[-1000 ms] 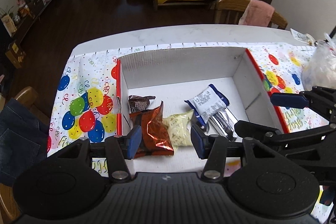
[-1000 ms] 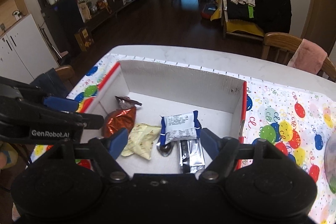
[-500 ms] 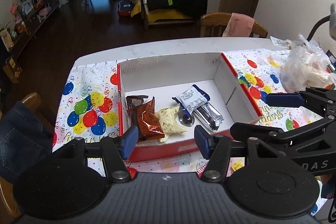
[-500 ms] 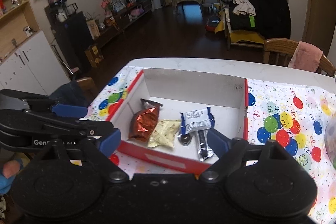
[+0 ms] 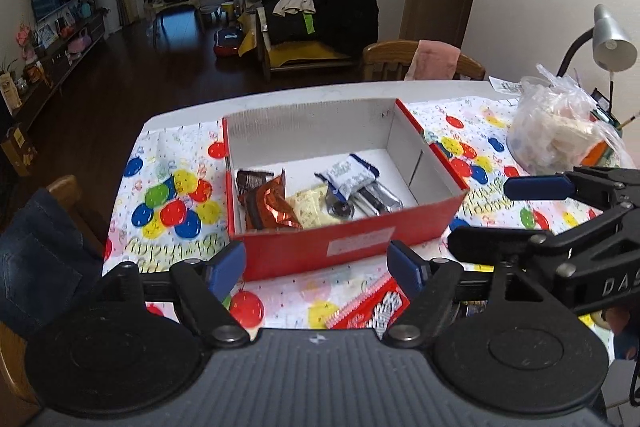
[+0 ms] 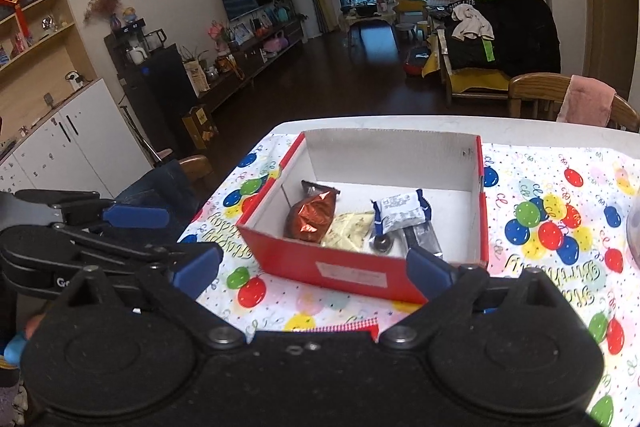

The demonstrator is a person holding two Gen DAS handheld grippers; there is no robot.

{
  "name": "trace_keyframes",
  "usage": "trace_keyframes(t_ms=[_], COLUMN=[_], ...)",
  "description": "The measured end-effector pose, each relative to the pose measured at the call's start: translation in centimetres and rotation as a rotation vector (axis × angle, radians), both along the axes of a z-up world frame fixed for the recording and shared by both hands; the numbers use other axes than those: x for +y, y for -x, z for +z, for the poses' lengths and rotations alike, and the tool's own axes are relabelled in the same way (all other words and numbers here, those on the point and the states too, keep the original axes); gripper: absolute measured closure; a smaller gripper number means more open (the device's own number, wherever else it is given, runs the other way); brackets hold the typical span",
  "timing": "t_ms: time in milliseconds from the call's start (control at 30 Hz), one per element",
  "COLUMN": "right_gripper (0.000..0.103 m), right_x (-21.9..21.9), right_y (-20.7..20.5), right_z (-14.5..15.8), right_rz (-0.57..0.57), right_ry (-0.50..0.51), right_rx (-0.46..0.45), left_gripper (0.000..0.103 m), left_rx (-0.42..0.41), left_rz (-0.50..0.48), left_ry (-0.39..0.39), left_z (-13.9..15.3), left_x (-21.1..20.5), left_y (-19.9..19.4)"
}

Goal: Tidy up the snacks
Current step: 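Withdraw both tools from the box toward the snack pile, then grasp the yellow pouch with left tool while right tool grasps black sesame pack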

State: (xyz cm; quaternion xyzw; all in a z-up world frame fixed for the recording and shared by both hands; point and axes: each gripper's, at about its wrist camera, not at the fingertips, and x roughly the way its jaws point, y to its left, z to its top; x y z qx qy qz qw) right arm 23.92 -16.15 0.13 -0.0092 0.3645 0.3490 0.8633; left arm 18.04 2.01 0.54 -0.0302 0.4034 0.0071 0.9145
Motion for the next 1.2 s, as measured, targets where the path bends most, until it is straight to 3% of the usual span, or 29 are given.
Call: trace_keyframes(t_ms=[433, 567, 833, 1200], right_gripper=[0.0, 0.0, 0.002, 0.016], right_x=[-1.7, -3.1, -5.0, -5.8], right_y=[3.8, 4.3, 4.6, 1.7], right_z=[-5.0, -7.0, -10.2, -12.6], right_rz=[-0.039, -0.079, -0.145, -0.3], right_ry=[0.119, 0.141, 0.152, 0.161], right_rx=[-0.001, 0.043, 0.137, 0.234], left_gripper=[0.022, 0.022, 0.022, 0.023], left_rx=[0.115, 0.153, 0.277, 0.392], left_rz=[0.101, 0.147, 0.25, 0.339], left_ry=[0.06, 0.064, 0.144, 0.203], left_z=[-5.4, -7.2, -11.0, -14.8], left_x=[2.1, 2.6, 3.7, 3.8], left_y=[4.4, 5.3, 5.7, 4.8])
